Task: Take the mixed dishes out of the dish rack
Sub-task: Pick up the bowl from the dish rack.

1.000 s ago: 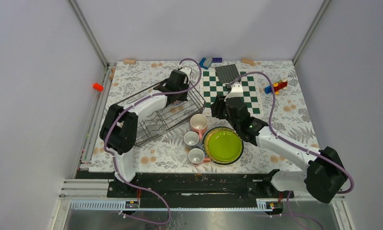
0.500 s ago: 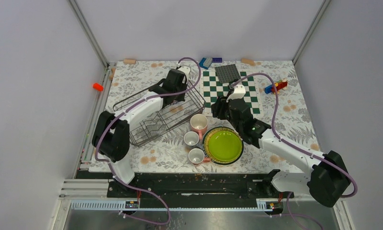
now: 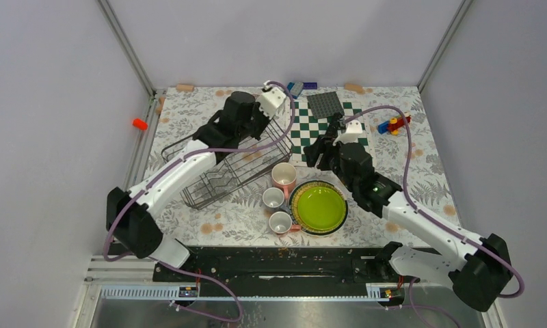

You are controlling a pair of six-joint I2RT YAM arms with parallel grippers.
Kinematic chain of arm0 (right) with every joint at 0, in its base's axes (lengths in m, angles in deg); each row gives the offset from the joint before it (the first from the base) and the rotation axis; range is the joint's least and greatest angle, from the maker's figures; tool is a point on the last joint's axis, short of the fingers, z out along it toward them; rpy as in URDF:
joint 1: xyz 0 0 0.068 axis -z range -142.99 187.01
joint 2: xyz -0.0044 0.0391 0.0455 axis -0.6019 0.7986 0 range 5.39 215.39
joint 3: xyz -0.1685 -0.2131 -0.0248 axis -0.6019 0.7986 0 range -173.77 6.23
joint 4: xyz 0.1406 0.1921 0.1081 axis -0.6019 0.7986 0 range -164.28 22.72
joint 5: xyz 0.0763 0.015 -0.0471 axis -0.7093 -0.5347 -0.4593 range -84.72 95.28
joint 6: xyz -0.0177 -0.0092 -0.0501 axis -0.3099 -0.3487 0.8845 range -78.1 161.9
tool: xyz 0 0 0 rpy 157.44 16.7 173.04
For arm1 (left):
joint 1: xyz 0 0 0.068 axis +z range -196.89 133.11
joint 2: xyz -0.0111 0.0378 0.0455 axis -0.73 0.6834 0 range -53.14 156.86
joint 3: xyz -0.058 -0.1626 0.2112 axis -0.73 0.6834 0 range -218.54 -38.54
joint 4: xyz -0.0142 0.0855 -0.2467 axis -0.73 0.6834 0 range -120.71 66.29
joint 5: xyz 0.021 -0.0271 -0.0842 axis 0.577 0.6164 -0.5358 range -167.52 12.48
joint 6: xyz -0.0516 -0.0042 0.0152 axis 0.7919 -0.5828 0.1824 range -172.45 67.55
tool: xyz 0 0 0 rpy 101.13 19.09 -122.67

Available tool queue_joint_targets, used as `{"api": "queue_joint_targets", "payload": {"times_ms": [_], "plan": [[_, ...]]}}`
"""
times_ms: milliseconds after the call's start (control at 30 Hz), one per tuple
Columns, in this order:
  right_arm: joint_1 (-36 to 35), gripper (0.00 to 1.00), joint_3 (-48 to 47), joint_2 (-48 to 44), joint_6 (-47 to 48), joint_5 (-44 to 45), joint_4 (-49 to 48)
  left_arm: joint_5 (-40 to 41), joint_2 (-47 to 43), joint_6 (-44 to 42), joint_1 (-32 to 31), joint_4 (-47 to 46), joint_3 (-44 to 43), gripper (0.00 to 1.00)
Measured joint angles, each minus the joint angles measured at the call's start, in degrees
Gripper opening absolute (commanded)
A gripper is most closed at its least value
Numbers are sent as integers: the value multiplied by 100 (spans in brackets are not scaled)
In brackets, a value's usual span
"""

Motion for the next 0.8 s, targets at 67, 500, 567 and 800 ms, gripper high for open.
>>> {"api": "queue_joint_targets", "payload": {"times_ms": [67,500,567,800], "plan": [[28,70,-2,-184,0,0,114,-289,-254,-535,-153,2,22,0],[107,100,116,-2057,-11,11,1449,-2717,-1875,-3327,-1141,367,1106,0],[107,100,120,-2288,-22,-15,1613,-2826,-1875,-3696,-1294,673,1110,0],[111,99,-46,-2435,-146,-706,2188,-2798,-1707,-4767,-1958,1674,1060,0]]}}
